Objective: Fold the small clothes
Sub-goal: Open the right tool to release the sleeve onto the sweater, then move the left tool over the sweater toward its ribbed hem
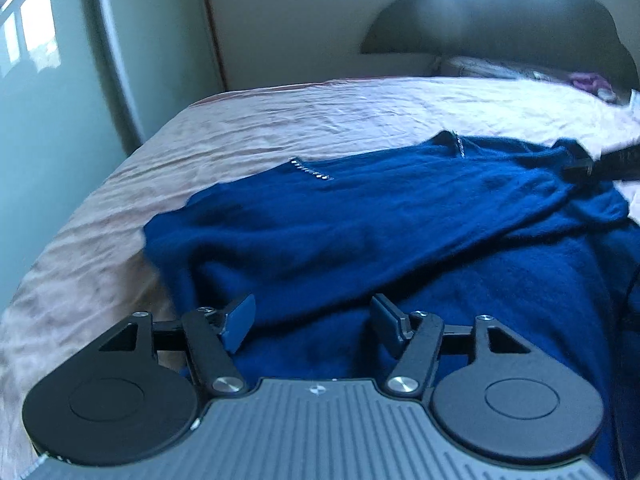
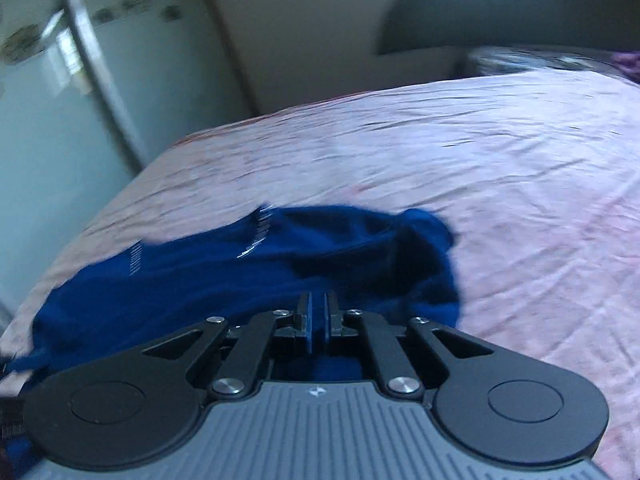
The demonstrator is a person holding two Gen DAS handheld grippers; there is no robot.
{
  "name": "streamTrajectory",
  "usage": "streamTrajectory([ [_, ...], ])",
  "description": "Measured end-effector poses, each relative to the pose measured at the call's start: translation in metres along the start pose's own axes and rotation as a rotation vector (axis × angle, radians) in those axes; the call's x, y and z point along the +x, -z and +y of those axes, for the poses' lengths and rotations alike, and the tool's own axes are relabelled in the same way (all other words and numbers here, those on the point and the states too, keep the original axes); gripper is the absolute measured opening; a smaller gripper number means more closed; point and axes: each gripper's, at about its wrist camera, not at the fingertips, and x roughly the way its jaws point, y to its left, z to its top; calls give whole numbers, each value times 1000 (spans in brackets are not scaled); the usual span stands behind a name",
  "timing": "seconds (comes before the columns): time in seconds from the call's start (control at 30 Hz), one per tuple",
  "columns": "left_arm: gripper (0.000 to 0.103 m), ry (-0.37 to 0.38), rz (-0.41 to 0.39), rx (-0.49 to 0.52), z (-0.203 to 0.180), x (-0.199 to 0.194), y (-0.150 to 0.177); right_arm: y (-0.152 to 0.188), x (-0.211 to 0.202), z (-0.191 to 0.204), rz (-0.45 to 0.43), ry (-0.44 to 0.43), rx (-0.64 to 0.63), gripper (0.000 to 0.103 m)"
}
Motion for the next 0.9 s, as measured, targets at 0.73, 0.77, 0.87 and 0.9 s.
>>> streamTrajectory([
  [0.73, 83, 266, 50, 498, -7, -129, 111, 47, -193, -48, -335, 472, -169, 72],
  [0.77, 83, 258, 43, 529, -7, -136, 118, 50, -203, -47, -353, 520, -197, 76],
  [0.87, 83, 282, 68, 531, 10, -151, 124, 65, -235, -44, -395, 668, -316, 84],
  [0.9, 83, 293, 87, 516, 16, -155, 124, 70, -243, -41, -398, 700, -357, 89],
])
